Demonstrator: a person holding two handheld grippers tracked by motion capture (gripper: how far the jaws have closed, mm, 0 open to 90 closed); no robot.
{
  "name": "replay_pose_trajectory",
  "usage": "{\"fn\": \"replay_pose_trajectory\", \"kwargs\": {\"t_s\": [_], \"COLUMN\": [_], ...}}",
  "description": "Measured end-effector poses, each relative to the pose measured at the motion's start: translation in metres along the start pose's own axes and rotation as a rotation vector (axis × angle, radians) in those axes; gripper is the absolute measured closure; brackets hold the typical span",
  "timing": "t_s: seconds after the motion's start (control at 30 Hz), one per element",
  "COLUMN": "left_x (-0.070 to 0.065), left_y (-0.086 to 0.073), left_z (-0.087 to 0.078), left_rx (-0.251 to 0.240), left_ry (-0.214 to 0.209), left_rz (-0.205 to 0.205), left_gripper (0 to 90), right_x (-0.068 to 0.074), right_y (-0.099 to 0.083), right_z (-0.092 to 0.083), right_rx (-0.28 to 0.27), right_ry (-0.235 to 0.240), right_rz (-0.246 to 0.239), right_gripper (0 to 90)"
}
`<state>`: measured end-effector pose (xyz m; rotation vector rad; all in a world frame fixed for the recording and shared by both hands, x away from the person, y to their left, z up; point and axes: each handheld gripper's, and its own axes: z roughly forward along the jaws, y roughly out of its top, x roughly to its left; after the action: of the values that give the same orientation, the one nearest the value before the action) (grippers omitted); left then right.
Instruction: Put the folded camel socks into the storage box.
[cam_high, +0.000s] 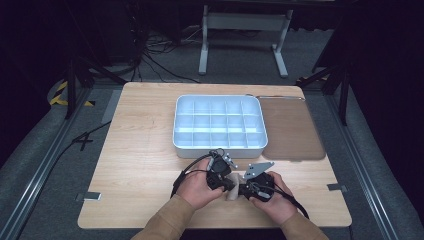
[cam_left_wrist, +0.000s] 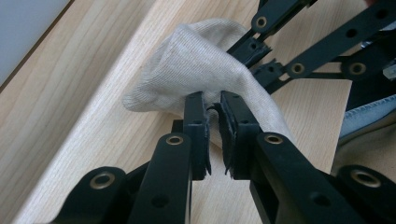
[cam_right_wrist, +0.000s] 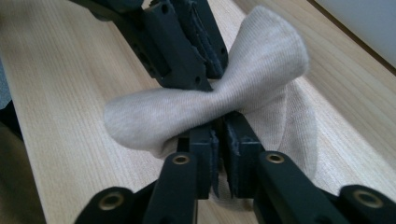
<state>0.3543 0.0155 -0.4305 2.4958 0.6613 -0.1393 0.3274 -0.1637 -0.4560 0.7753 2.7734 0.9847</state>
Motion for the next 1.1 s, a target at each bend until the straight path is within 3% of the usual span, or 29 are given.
{"fn": "replay_pose_trajectory", "kwargs": {"t_s": [0.13, 0.23, 0.3, 0.33, 0.43, 0.53, 0.93, 1.1], "left_x": [0.001, 0.0, 0.0, 0.0, 0.0, -0.001, -0.007, -0.009], "left_y": [0.0, 0.0, 0.0, 0.0, 0.001, 0.001, 0.005, 0.007], "left_z": [0.0, 0.0, 0.0, 0.0, -0.001, 0.0, 0.003, 0.012], "left_rx": [-0.007, -0.007, -0.008, -0.01, -0.008, -0.014, -0.056, -0.042], "left_ry": [0.004, 0.003, 0.004, 0.003, 0.001, 0.0, -0.015, -0.007], "left_rz": [-0.013, -0.016, -0.013, -0.015, -0.009, -0.012, 0.038, 0.072], "left_gripper": [81.2, 81.1, 81.1, 81.1, 81.1, 81.1, 81.3, 80.1], "right_x": [-0.006, -0.017, -0.02, -0.028, -0.034, -0.032, -0.022, -0.021], "right_y": [0.002, 0.0, -0.002, -0.007, -0.014, -0.016, -0.01, -0.01], "right_z": [-0.017, -0.036, -0.04, -0.043, -0.036, -0.025, -0.013, -0.011], "right_rx": [-0.015, -0.049, -0.043, 0.003, 0.072, 0.11, 0.087, 0.088], "right_ry": [-0.007, -0.041, -0.058, -0.094, -0.104, -0.076, -0.032, -0.018], "right_rz": [0.017, 0.069, 0.087, 0.121, 0.153, 0.154, 0.124, 0.139], "right_gripper": [78.2, 78.2, 78.1, 78.2, 79.3, 80.4, 79.9, 78.2]}}
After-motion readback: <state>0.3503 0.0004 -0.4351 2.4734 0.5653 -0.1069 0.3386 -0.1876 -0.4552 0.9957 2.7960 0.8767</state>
